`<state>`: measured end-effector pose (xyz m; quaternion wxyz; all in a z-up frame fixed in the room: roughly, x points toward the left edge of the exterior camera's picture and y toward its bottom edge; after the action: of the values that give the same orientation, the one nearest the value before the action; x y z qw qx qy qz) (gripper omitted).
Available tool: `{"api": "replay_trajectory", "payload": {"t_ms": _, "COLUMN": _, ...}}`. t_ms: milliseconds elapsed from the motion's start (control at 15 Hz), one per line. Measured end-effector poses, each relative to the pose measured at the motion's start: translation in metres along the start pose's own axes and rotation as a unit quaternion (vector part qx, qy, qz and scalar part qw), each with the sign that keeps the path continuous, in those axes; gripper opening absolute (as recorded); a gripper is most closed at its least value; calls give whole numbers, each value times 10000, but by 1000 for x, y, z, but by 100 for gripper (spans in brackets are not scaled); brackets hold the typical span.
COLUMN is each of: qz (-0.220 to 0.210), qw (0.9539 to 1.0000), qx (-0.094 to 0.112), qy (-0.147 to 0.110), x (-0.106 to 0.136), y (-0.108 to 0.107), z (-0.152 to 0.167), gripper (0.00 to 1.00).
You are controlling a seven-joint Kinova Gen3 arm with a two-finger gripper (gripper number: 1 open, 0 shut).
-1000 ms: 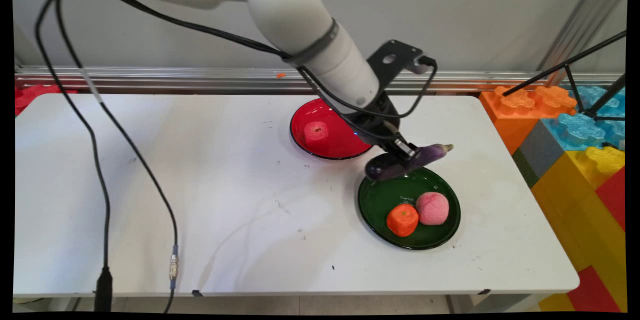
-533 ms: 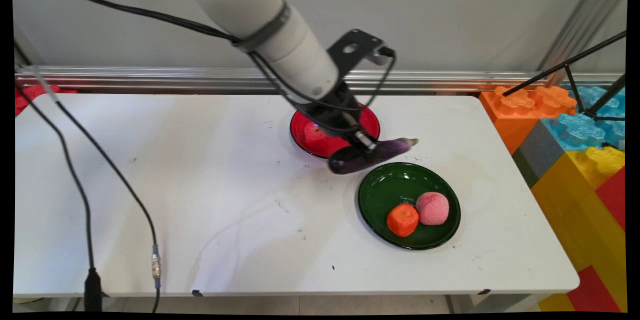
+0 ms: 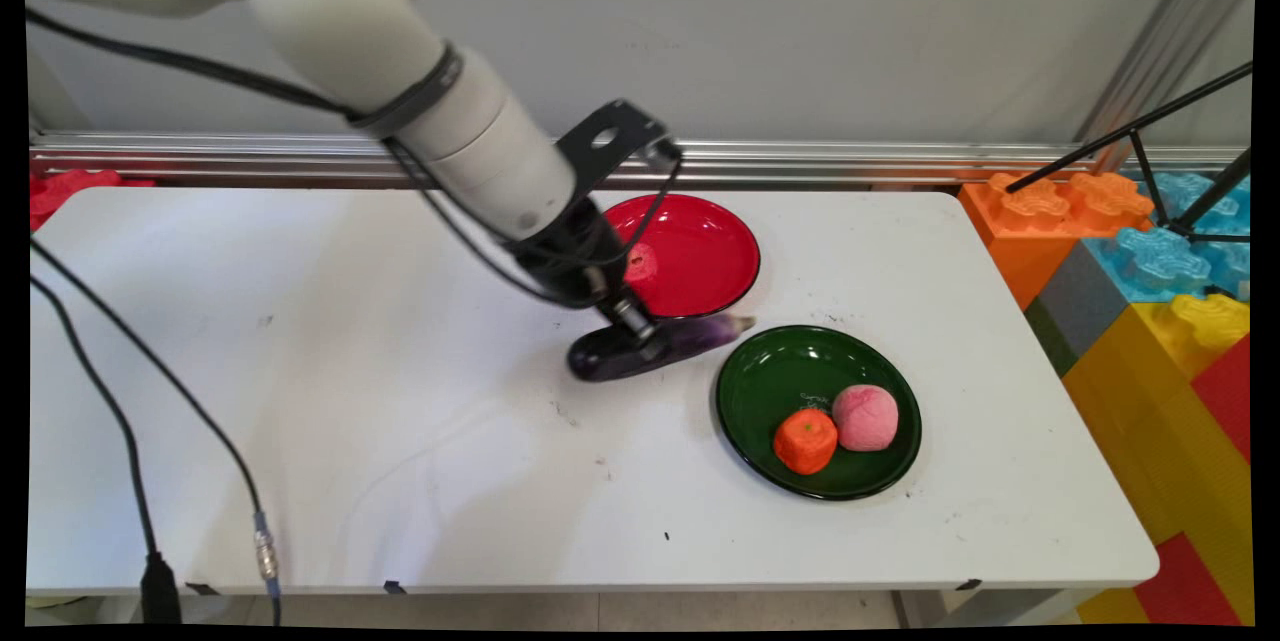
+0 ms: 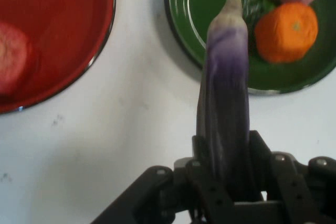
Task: Place the picked object on the table
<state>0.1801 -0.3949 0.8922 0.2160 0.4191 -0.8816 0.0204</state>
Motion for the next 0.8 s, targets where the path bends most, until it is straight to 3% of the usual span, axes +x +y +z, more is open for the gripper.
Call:
{"api": "replay_trajectory", "payload": {"t_ms": 333, "qz": 206, "qw": 9996, "qx": -78, "qy": -182, "x": -38, "y": -17, "z": 6, "gripper": 0}}
{"api": "replay_trajectory", "payload": {"t_ms": 800, "qz": 362, "qw": 9986, "qx": -166, "qy": -340, "x": -75, "y": -37, "z": 17, "gripper": 0}}
